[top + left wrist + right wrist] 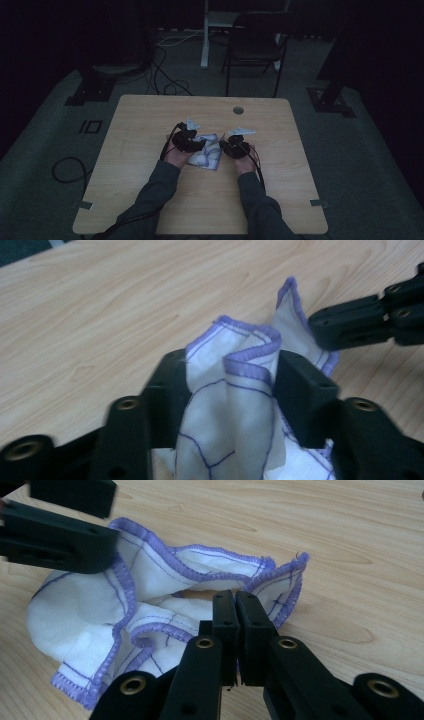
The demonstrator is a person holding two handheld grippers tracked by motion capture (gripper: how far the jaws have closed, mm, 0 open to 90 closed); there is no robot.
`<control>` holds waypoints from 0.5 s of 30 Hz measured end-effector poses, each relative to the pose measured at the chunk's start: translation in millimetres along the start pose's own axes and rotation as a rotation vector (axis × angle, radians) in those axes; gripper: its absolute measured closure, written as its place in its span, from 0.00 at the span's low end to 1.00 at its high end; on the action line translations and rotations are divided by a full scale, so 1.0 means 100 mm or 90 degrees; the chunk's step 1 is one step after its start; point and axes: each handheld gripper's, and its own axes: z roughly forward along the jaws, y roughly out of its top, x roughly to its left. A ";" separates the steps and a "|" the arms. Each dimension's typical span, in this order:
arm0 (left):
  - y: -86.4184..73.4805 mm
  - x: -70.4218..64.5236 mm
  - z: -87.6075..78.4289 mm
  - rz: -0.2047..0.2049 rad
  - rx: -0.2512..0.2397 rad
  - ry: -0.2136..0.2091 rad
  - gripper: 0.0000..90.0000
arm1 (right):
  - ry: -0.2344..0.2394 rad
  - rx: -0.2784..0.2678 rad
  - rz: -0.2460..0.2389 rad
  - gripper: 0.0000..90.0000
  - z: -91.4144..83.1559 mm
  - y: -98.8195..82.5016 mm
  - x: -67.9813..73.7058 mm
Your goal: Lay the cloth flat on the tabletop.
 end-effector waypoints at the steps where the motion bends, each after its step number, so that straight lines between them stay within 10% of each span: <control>1: 0.00 -0.01 0.00 0.004 0.003 0.001 0.64 | 0.001 0.000 -0.001 0.99 0.00 0.00 0.00; 7: -0.03 0.03 -0.03 0.007 0.010 0.006 0.91 | -0.001 -0.002 -0.005 0.99 -0.02 0.00 0.00; 15: -0.11 0.16 -0.22 -0.009 -0.009 0.025 0.94 | -0.008 -0.009 -0.010 0.99 -0.09 0.02 -0.01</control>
